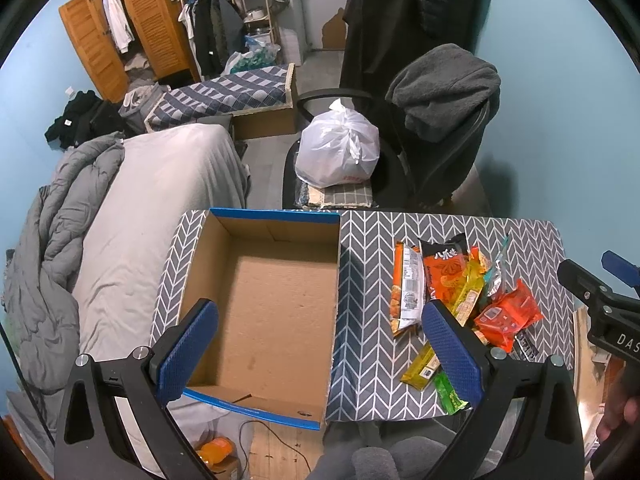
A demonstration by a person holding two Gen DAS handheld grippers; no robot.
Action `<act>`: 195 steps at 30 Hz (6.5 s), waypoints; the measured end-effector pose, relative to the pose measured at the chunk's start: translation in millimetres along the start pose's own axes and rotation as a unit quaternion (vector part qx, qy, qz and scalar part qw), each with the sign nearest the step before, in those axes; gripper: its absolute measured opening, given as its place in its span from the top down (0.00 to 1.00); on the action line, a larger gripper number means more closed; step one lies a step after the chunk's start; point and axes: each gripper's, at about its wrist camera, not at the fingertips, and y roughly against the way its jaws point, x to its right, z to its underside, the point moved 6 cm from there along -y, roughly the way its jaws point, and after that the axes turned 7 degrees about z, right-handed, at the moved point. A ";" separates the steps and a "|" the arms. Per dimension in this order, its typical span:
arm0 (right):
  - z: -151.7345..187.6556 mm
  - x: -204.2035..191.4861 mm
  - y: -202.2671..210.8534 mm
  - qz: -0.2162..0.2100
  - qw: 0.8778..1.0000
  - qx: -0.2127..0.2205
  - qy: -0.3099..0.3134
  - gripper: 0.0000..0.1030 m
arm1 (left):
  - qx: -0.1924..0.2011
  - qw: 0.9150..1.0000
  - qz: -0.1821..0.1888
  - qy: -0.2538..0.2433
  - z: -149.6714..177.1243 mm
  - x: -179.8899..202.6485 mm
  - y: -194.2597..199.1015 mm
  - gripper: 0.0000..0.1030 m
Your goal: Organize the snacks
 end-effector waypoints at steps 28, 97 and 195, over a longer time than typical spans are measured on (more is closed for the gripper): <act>-2.0 -4.9 -6.7 -0.004 1.000 -0.010 -0.001 0.02 | -0.017 1.000 0.009 0.000 -3.3 -2.0 -11.0 0.01; 94.0 120.6 -158.4 0.052 0.956 -0.208 -0.199 0.02 | -0.079 0.979 0.090 -0.165 19.5 131.5 -152.8 0.01; 54.2 5.5 -69.1 -0.109 0.990 -0.090 0.017 0.74 | -0.095 0.985 0.136 -0.041 37.7 68.9 -104.4 0.72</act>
